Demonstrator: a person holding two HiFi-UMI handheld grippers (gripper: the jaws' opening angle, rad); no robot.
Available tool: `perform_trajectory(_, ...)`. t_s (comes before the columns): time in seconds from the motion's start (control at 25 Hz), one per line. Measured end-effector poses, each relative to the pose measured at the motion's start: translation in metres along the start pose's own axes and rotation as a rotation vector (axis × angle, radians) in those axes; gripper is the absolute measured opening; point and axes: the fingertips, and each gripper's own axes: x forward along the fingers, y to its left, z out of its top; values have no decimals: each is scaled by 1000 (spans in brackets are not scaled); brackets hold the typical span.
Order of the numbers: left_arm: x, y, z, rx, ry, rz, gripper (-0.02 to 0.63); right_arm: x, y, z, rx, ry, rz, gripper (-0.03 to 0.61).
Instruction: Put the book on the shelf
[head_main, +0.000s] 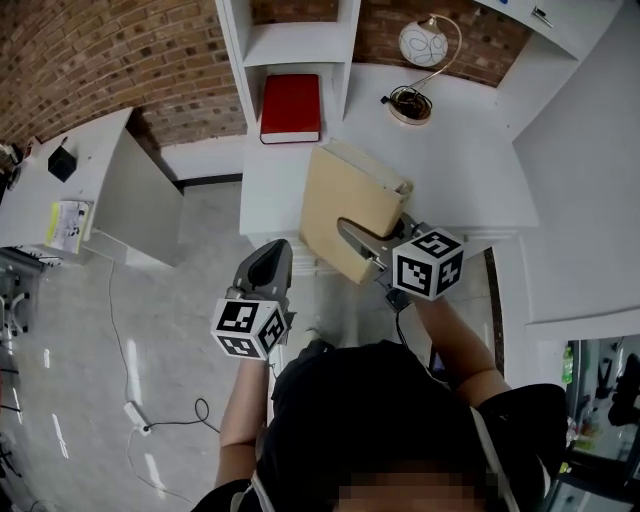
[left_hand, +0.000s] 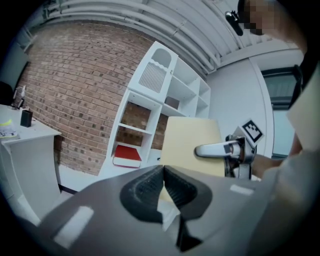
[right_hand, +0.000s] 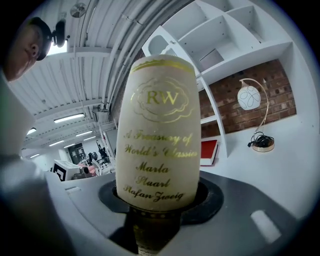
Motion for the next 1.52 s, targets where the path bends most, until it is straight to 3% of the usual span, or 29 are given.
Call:
perform_trajectory(0.24,-4,44,13,-4,-11,-4,5,39,19,8,-23,21,-9,225)
perform_trajectory(0.52,14,63,15,-21,-5,-19,5,69,10,13,-25,44,-19,225)
perform_trajectory(1.08,86,101,53,18,-15,28,5,130,-37,61,-79,28,51,225)
perform_trajectory(1.52,145,106,78,65,-16,26,5,152,-82,105,-129,0,67,225)
